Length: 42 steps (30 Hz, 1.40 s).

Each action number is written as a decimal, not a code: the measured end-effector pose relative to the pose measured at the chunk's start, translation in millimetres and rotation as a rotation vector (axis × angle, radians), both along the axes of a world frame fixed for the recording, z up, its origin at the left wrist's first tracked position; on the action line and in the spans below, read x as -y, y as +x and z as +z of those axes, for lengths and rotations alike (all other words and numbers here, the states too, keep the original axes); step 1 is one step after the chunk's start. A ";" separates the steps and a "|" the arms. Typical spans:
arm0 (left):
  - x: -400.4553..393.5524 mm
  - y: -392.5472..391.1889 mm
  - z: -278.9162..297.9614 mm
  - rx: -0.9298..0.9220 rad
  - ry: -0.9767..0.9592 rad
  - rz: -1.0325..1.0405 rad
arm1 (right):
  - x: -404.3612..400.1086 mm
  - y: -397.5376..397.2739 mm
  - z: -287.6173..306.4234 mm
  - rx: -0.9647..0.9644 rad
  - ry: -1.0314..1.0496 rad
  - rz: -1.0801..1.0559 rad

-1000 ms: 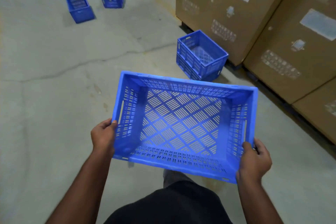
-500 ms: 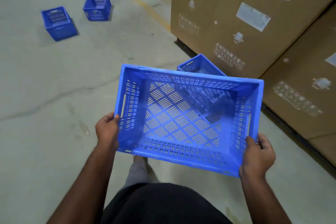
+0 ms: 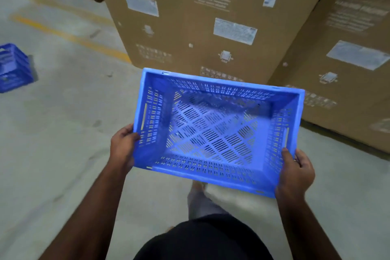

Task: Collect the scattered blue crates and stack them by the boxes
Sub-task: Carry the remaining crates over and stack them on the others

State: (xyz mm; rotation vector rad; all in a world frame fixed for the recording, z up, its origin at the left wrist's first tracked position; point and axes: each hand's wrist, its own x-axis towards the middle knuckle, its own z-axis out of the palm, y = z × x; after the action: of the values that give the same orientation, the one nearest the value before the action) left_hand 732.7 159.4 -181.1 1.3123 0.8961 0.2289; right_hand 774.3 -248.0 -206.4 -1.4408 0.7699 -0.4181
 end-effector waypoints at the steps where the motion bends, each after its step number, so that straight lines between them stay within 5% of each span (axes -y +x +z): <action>1: -4.5 30.0 -5.7 0.009 0.005 -0.036 | -3.8 22.8 -5.7 0.011 0.008 -0.027; 14: -45.1 397.0 -109.1 -0.150 -0.237 -0.074 | -49.0 316.5 -149.9 -0.219 0.038 -0.224; 19: -72.4 462.4 -191.5 -0.197 -0.100 -0.167 | -62.5 381.6 -200.5 -0.296 -0.049 -0.250; 27: -83.6 527.0 -306.5 -0.239 -0.137 -0.145 | -77.4 428.5 -299.7 -0.377 -0.164 -0.151; 32: -72.7 556.0 -330.0 -0.229 -0.122 -0.235 | -61.1 438.6 -345.9 -0.473 -0.251 -0.187; 35: -67.4 558.5 -341.0 -0.205 0.095 -0.510 | -58.4 440.3 -345.1 -0.594 -0.438 0.012; 37: -77.7 542.8 -347.4 -0.232 0.507 -0.842 | -70.3 431.3 -333.2 -0.633 -0.692 0.202; 39: -93.6 521.7 -350.8 -0.060 1.009 -1.169 | -84.8 411.7 -323.7 -0.547 -0.977 0.385; 42: -106.7 497.7 -345.0 0.074 1.178 -1.551 | -101.7 381.1 -326.1 -0.373 -1.143 0.672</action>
State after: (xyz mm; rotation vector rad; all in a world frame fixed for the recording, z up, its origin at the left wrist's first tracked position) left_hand 1230.5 266.1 -526.1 2.6575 -0.6649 -0.5113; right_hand 1155.5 -146.3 -532.5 -2.7785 0.2329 -0.0192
